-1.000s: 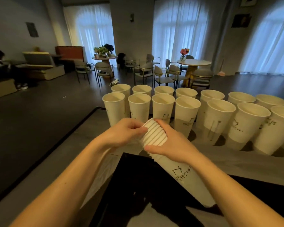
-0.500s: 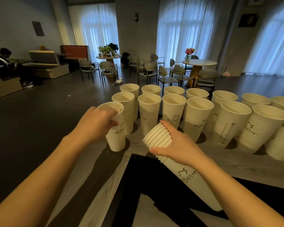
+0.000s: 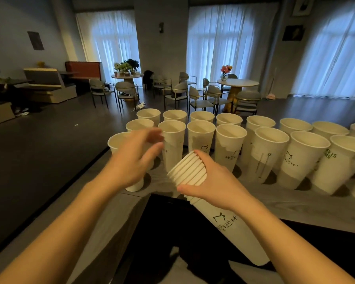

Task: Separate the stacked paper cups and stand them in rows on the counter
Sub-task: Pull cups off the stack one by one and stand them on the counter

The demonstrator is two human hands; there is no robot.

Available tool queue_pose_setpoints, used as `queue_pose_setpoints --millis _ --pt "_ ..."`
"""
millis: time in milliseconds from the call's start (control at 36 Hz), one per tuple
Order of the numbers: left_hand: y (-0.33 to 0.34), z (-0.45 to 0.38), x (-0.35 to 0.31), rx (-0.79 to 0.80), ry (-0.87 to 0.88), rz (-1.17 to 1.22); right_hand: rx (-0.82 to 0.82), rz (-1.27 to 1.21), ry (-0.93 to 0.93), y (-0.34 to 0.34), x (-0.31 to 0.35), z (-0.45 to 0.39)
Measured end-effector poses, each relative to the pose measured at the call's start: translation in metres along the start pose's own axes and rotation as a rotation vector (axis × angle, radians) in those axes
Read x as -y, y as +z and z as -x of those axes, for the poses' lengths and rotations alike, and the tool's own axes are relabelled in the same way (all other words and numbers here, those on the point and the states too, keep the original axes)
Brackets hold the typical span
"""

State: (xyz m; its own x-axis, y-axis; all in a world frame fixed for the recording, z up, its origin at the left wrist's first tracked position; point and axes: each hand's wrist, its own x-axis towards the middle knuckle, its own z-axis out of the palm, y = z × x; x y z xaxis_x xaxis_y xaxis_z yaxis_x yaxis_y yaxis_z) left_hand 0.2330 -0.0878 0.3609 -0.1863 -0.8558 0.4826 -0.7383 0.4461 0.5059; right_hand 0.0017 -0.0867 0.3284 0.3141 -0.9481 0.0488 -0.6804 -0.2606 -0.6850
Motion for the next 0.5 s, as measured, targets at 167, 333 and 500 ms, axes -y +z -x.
queue_pose_setpoints --millis 167,333,500 --pt "0.023 0.009 -0.028 0.487 -0.146 0.404 -0.007 -0.010 -0.045 -0.007 0.006 0.013" --pt "0.025 0.010 -0.037 0.351 -0.219 0.459 -0.008 0.020 -0.074 -0.010 -0.003 0.016" --pt "0.004 -0.001 -0.044 -0.027 -0.283 0.238 0.011 0.090 -0.010 -0.022 -0.027 0.017"
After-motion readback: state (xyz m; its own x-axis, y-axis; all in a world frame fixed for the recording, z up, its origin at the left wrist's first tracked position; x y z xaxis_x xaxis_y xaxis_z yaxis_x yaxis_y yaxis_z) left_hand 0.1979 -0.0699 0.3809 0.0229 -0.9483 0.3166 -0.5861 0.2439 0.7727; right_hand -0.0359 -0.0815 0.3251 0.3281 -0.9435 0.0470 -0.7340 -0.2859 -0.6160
